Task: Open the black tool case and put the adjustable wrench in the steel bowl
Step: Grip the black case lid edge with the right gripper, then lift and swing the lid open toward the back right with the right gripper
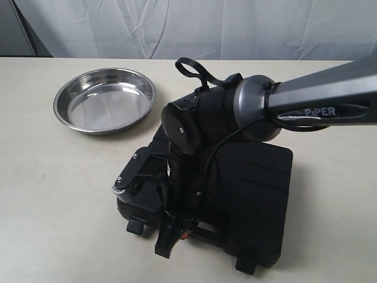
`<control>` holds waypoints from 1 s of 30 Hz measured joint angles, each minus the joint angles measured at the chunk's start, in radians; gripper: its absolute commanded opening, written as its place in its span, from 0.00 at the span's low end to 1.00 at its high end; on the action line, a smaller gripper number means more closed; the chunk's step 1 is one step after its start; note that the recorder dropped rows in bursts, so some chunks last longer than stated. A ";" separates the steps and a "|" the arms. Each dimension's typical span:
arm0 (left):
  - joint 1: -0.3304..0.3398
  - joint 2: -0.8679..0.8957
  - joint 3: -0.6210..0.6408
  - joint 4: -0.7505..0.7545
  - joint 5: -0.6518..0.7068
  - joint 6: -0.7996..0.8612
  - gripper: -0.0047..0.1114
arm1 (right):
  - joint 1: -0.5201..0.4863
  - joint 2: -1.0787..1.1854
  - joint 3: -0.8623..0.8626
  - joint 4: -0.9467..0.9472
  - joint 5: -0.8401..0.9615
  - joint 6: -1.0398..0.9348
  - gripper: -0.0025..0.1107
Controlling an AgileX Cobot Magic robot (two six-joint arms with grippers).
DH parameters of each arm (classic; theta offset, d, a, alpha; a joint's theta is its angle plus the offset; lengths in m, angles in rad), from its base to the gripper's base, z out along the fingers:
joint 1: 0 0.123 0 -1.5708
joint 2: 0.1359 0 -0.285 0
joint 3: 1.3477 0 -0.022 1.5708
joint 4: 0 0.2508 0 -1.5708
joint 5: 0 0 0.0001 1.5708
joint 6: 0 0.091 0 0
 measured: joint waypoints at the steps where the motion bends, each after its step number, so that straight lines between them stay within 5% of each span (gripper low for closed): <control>1: 0.000 0.000 0.000 0.000 0.000 0.000 0.04 | 0.000 0.000 0.000 0.000 0.000 0.002 0.01; 5: 0.000 0.000 0.000 0.000 0.000 0.000 0.04 | 0.000 0.000 0.000 0.000 -0.005 0.020 0.02; 11: 0.000 0.000 0.000 0.000 0.000 0.000 0.04 | 0.000 0.000 0.000 -0.002 -0.009 0.035 0.27; 13: 0.000 0.000 0.000 0.000 0.000 0.000 0.04 | 0.000 0.000 0.000 -0.008 -0.013 0.049 0.20; 15: 0.000 0.000 0.000 0.000 0.000 0.000 0.04 | 0.000 0.002 0.000 -0.011 -0.015 0.051 0.01; 30: 0.000 0.000 0.000 0.000 0.000 0.000 0.04 | 0.000 -0.064 0.002 -0.021 -0.008 0.051 0.02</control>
